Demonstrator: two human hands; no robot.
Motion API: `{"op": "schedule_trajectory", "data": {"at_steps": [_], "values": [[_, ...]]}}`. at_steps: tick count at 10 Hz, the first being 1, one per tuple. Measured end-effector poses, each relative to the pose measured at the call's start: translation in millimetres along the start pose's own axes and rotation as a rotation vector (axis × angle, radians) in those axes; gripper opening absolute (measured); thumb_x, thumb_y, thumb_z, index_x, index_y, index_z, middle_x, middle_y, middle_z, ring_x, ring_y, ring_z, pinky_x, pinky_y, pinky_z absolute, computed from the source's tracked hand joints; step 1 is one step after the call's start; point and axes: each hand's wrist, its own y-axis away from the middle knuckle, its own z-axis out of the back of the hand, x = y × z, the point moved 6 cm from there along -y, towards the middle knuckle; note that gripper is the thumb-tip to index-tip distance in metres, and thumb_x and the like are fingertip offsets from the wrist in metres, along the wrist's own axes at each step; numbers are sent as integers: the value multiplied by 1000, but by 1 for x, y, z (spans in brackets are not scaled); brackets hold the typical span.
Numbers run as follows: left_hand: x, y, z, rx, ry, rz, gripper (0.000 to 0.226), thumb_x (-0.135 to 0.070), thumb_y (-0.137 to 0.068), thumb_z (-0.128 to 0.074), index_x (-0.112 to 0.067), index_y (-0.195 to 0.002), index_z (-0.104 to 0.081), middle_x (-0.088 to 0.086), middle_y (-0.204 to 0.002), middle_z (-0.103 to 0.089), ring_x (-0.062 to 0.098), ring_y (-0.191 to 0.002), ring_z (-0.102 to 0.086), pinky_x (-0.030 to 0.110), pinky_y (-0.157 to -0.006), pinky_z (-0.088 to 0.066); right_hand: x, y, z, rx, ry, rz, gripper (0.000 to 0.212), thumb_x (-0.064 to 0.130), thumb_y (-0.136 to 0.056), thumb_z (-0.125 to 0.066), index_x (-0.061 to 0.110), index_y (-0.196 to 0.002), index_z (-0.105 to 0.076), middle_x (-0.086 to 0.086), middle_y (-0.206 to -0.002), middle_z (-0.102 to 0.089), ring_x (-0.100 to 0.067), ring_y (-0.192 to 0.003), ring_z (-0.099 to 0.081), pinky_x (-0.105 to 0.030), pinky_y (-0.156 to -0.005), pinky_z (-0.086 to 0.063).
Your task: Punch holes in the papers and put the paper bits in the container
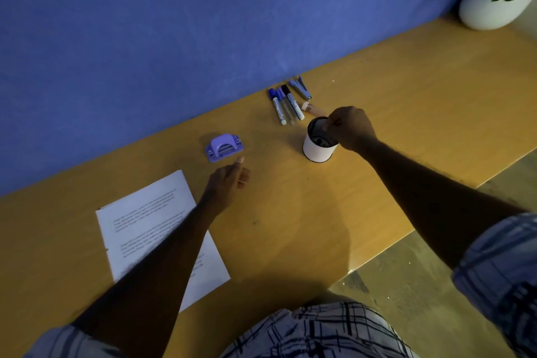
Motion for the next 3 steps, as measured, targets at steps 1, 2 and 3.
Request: {"op": "schedule_trajectory", "data": {"at_steps": [1, 2, 3], "values": [[-2, -1, 1, -3, -18, -19, 48, -43, -102, -37, -5, -104, -68, 7, -96, -70, 9, -80, -65, 18, -65, -47, 10, 4, 4, -16, 32, 96, 21, 12, -88, -58, 9, -101, -74, -14, -100, -72, -28, -84, -65, -42, -70, -58], [-5, 1, 4, 1, -44, -26, 45, -42, -101, -38, -8, -100, -68, 9, -96, -71, 13, -83, -66, 23, -72, -51, 22, 9, 5, -36, 31, 165, 19, 11, -85, -60, 8, -98, -74, -13, -97, -71, -25, -80, -62, -36, -65, -54], [-7, 1, 8, -10, -105, -37, 43, -41, -101, -40, -8, -96, -69, 12, -96, -72, 18, -85, -67, 32, -80, -52, 33, 13, 0, -26, 39, 195, 20, 13, -84, -63, 8, -100, -74, -12, -101, -70, -25, -85, -61, -41, -69, -57]]}}
